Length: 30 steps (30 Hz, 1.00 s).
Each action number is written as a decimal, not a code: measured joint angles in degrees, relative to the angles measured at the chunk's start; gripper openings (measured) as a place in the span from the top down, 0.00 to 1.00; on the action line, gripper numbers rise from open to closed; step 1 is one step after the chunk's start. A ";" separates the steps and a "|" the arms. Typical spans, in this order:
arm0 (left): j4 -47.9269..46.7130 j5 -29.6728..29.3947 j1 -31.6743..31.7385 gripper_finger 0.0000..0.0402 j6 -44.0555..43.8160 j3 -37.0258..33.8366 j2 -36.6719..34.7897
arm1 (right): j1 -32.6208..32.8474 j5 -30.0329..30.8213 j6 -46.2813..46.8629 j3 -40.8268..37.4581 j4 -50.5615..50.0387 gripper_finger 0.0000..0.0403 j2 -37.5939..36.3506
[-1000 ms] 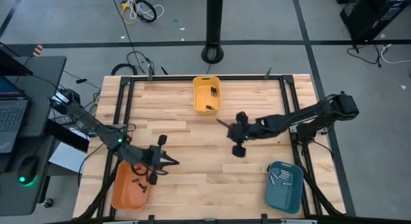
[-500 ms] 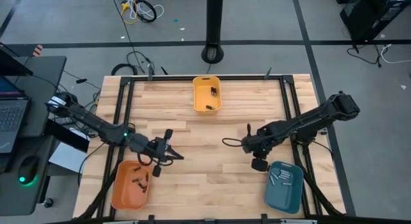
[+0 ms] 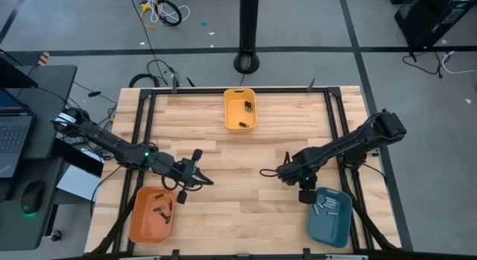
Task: Sort batteries
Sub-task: Put the small black battery into the orange bin
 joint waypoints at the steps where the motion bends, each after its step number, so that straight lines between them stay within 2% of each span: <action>1: -0.07 -0.02 0.00 0.99 -0.04 0.00 0.00 | 0.01 -0.32 -0.72 0.00 -0.41 0.97 0.46; 19: -1.27 -0.02 0.00 0.99 -1.05 0.00 0.00 | 2.93 -1.95 -3.97 -0.20 -5.49 0.97 1.06; 30: -2.23 -0.07 0.00 0.99 -0.79 0.00 0.00 | 3.81 -1.08 -5.63 -0.22 -3.90 0.97 1.06</action>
